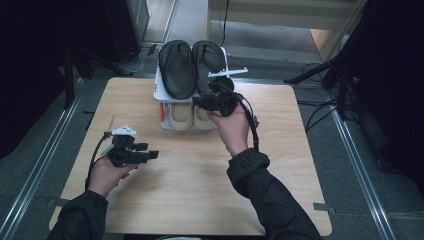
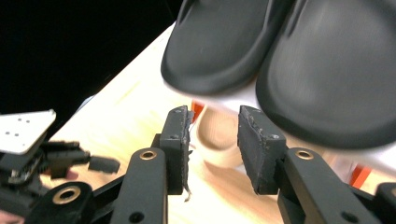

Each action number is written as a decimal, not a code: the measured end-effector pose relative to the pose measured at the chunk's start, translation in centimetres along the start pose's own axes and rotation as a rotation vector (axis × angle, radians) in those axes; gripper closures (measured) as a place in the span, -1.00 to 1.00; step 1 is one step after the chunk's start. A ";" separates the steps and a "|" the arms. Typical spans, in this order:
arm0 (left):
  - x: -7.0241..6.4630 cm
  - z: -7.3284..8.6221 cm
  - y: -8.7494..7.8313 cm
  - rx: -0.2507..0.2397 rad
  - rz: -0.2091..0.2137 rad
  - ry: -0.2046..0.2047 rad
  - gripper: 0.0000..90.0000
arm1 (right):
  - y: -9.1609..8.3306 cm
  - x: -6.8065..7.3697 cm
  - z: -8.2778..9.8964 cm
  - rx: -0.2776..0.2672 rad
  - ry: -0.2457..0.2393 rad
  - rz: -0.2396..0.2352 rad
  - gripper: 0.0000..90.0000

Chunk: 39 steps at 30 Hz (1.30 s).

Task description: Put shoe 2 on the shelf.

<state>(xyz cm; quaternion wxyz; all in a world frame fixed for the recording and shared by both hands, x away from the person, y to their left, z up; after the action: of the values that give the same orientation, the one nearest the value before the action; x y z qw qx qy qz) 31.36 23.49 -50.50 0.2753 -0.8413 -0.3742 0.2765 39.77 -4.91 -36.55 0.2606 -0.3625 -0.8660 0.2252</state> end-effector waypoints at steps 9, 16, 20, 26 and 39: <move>0.1 -0.2 0.1 -0.003 0.006 -0.019 -0.16 | -0.7 0.1 3.7 -0.003 -0.026 -0.007 0.43; 0.1 -0.2 0.1 -0.002 0.001 -0.017 -0.16 | -0.7 -0.1 7.2 -0.021 -0.018 -0.028 0.43; 0.0 -0.2 0.1 -0.001 -0.001 -0.018 -0.16 | -0.5 -0.3 8.9 -0.005 -0.010 -0.055 0.42; -0.1 -0.2 0.2 0.008 0.000 -0.002 -0.15 | -0.9 -0.5 12.1 -0.019 -0.003 -0.087 0.42; -0.4 -0.2 0.2 0.005 -0.005 0.017 -0.12 | -1.5 -1.7 15.8 0.001 -0.015 -0.086 0.34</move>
<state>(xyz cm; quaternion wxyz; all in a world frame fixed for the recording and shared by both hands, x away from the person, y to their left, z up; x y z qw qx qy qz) 31.32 23.03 -50.37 0.2813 -0.8420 -0.3732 0.2696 30.29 -10.35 -48.25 0.2639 -0.3230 -0.8826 0.2170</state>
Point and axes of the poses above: each handheld gripper's, and its own axes: y roughly forward along the jaws, z roughly out of its underside, x roughly to its left, the point moved 1 cm from there along y, roughly forward along the jaws, and after that the axes turned 3 degrees about y, right-handed, at the moved point
